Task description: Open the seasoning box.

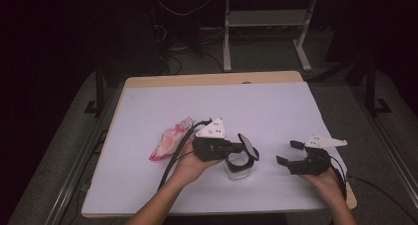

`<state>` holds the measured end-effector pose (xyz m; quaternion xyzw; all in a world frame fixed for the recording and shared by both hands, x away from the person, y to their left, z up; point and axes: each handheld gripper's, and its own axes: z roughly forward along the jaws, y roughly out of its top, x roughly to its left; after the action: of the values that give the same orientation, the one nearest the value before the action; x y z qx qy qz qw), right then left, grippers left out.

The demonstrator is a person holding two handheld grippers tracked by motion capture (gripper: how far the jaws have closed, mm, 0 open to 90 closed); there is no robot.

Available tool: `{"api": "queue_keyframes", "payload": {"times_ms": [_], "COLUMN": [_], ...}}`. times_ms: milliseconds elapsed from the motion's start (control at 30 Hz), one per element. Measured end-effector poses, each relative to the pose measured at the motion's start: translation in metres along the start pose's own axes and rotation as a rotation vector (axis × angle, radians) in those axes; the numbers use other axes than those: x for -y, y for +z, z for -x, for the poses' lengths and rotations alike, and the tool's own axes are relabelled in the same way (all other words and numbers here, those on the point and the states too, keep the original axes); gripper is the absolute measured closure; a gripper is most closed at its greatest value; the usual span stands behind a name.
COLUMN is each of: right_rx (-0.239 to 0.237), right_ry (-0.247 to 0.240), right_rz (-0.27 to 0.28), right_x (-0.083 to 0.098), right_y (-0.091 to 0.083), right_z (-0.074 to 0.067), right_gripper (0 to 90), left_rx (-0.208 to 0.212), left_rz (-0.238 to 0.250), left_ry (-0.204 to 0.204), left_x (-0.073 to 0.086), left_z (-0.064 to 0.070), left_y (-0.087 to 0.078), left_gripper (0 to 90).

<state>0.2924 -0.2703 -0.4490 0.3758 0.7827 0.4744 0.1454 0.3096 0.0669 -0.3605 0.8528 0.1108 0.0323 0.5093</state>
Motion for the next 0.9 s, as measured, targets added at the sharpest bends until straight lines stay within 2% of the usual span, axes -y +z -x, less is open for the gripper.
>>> {"api": "queue_keyframes", "payload": {"times_ms": [600, 900], "right_rx": [-0.005, -0.009], "right_ry": [0.002, -0.001], "right_rz": [0.003, 0.011], "right_x": [0.000, -0.001], "right_y": [0.000, 0.000], "right_z": [0.000, -0.001], "right_gripper": [14.2, 14.2], "left_rx": [0.002, 0.013], "left_rz": [-0.006, -0.007], "left_ry": [0.036, 0.030], "left_x": [-0.023, -0.027], "left_z": [-0.002, -0.003], "left_y": [0.014, 0.022], "left_gripper": [89.8, 89.7]}}
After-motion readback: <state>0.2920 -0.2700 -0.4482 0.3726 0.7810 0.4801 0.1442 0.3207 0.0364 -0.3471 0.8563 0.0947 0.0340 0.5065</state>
